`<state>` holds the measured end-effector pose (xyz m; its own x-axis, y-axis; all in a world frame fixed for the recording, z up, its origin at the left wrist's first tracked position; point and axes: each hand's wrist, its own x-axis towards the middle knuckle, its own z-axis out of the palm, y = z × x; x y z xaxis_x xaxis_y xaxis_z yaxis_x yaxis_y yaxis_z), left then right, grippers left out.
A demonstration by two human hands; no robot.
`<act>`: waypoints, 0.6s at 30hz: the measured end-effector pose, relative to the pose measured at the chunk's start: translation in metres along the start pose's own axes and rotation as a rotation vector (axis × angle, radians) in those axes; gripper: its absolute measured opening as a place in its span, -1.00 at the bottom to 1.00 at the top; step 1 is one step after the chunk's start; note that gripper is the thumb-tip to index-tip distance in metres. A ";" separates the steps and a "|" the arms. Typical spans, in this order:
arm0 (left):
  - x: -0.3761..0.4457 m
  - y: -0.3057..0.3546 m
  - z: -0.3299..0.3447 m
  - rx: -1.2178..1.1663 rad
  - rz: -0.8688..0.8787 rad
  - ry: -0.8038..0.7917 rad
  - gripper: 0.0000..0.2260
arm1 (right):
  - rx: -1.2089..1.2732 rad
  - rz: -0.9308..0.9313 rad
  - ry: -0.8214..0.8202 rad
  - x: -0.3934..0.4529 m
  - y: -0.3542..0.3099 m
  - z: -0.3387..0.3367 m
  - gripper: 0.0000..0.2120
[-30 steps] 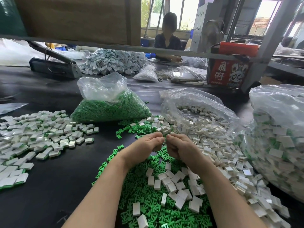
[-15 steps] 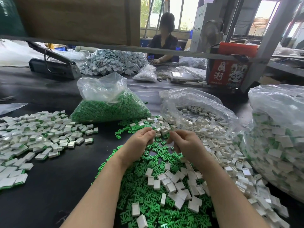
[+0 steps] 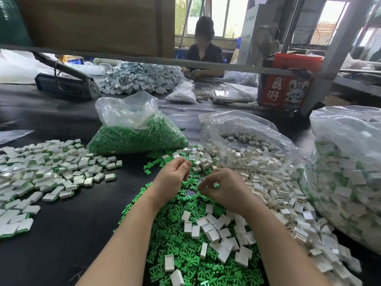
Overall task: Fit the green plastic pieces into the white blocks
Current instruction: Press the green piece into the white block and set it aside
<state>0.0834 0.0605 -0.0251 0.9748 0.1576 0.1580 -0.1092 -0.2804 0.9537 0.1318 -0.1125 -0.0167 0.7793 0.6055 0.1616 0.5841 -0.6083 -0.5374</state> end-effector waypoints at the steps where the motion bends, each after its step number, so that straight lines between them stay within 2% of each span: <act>1: 0.000 0.001 0.000 0.000 0.001 -0.002 -0.74 | -0.032 -0.010 -0.031 0.000 0.000 0.001 -0.89; 5: -0.001 0.003 0.001 0.024 0.002 -0.009 -0.74 | -0.172 -0.039 -0.070 0.003 -0.003 0.004 -0.83; 8: -0.001 0.003 0.001 0.034 -0.002 -0.016 -0.74 | -0.237 -0.046 -0.075 0.004 -0.005 0.005 -0.87; 11: 0.000 0.002 0.000 0.036 0.000 -0.013 -0.73 | -0.249 -0.021 -0.052 0.003 -0.004 0.005 -0.92; 14: 0.000 0.000 -0.002 0.025 0.003 -0.004 -0.72 | -0.279 0.006 0.015 0.002 -0.003 0.006 -0.87; 18: 0.001 0.000 -0.002 0.019 0.005 0.012 -0.73 | -0.169 -0.037 0.014 0.002 -0.007 0.005 -0.88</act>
<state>0.0839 0.0628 -0.0246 0.9718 0.1675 0.1657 -0.1101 -0.2987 0.9480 0.1282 -0.1043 -0.0169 0.7590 0.6224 0.1912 0.6414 -0.6642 -0.3840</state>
